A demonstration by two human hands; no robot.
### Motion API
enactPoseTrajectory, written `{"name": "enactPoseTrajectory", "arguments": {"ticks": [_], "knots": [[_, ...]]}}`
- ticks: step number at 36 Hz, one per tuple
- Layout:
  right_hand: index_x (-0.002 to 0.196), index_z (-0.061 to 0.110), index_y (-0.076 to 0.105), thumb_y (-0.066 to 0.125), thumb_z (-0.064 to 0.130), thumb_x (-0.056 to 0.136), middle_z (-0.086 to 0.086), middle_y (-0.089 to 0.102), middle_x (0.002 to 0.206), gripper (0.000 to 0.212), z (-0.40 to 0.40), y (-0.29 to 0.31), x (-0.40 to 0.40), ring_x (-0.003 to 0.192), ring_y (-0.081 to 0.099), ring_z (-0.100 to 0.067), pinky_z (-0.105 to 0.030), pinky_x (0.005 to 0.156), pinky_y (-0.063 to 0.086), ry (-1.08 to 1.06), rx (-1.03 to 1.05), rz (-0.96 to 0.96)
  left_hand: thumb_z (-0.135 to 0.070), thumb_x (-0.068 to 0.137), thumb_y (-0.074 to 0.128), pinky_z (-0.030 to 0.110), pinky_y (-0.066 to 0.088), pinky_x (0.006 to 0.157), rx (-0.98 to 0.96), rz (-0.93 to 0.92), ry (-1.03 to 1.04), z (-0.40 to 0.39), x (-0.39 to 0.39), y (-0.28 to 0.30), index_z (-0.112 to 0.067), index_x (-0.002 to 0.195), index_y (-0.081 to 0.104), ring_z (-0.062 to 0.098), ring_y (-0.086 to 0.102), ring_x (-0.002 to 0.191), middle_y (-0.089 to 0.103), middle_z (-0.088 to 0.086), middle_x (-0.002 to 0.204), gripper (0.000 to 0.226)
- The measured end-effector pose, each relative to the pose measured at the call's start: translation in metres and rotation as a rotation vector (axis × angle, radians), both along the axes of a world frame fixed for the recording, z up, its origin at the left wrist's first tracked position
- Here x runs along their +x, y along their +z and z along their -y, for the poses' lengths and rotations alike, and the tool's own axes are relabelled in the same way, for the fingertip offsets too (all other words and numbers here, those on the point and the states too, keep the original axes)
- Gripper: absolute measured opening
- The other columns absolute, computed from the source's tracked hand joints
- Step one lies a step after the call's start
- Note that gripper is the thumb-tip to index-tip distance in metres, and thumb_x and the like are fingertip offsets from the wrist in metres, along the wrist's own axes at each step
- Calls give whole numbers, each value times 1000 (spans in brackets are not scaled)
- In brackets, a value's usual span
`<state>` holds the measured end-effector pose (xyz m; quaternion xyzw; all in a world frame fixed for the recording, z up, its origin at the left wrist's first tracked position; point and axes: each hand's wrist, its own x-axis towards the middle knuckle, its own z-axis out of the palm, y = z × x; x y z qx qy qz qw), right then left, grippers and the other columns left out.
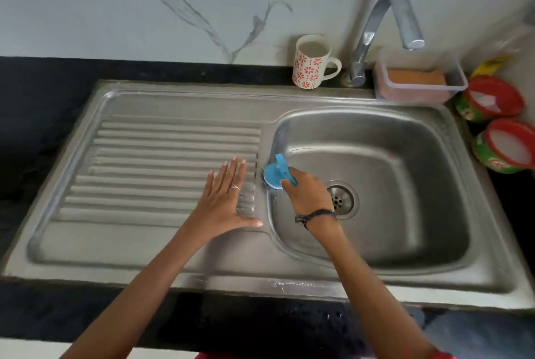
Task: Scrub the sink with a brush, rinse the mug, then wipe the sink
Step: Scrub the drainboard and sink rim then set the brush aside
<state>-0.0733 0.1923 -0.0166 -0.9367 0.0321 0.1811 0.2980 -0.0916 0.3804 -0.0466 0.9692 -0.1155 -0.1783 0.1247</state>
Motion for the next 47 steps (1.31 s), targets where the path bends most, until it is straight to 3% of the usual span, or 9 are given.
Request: {"name": "enactPoseTrajectory", "arguments": {"ticks": [7,11,20,23,26,29,36,43,47], "knots": [[138,29,39,40,35,98,-10,65,110,40,-2,15,-67,100,62,-29,-38,82,49,48,-38,-74,-98,34,29,30,-23,108,-31,12,-57,-9,5,-6,-18,133,-36,10,-29,137,-35,-11,144,143],[129,18,46,38,27,97,-17,64,109,35,-17,6,-12,100,60,-36,-41,81,48,-25,-67,2,-102,31,17,32,-21,109,-22,3,-85,-12,15,-4,-17,131,-37,10,-31,135,-34,-10,144,142],[123,6,52,40,21,96,-19,60,117,33,-10,-9,121,107,57,-34,-39,84,46,-258,-24,67,-100,32,17,30,-25,107,-19,-12,-134,6,38,-3,-20,132,-34,8,-30,135,-32,-11,144,139],[119,6,56,41,19,95,-18,61,117,31,-7,-21,97,107,57,-34,-36,84,46,-150,-121,17,-95,36,26,29,-27,105,-24,-10,-137,15,43,-3,-19,129,-37,7,-32,132,-35,-10,142,136],[120,9,57,43,22,95,-15,60,120,31,-10,-53,38,111,57,-31,-34,86,46,-27,-164,-186,-99,33,19,31,-25,107,-8,-19,-149,17,48,-5,-19,131,-37,10,-34,132,-38,-6,142,139],[125,15,55,46,27,93,-15,60,122,35,2,-73,2,112,56,-32,-36,88,46,-108,-82,-302,-102,26,11,31,-24,107,-11,-31,-142,14,53,-7,-18,132,-35,10,-33,133,-37,-6,143,143],[137,24,45,49,30,95,-17,65,112,43,23,-54,45,101,61,-37,-43,83,51,-183,94,93,-102,28,9,31,-27,105,9,-46,-172,15,66,-4,-19,129,-39,10,-35,132,-38,-6,141,139],[137,15,46,52,25,94,-19,65,110,44,24,-53,109,93,65,-31,-43,88,52,-134,166,142,-96,36,12,35,-26,105,93,-38,-215,36,86,-2,-19,126,-41,13,-34,132,-39,-1,140,130],[136,13,48,50,23,95,-19,65,111,42,53,-58,119,95,63,-31,-37,85,51,-321,169,144,-95,37,18,35,-26,105,103,-42,-214,41,93,-1,-16,130,-37,12,-34,132,-38,-1,140,134]]}}
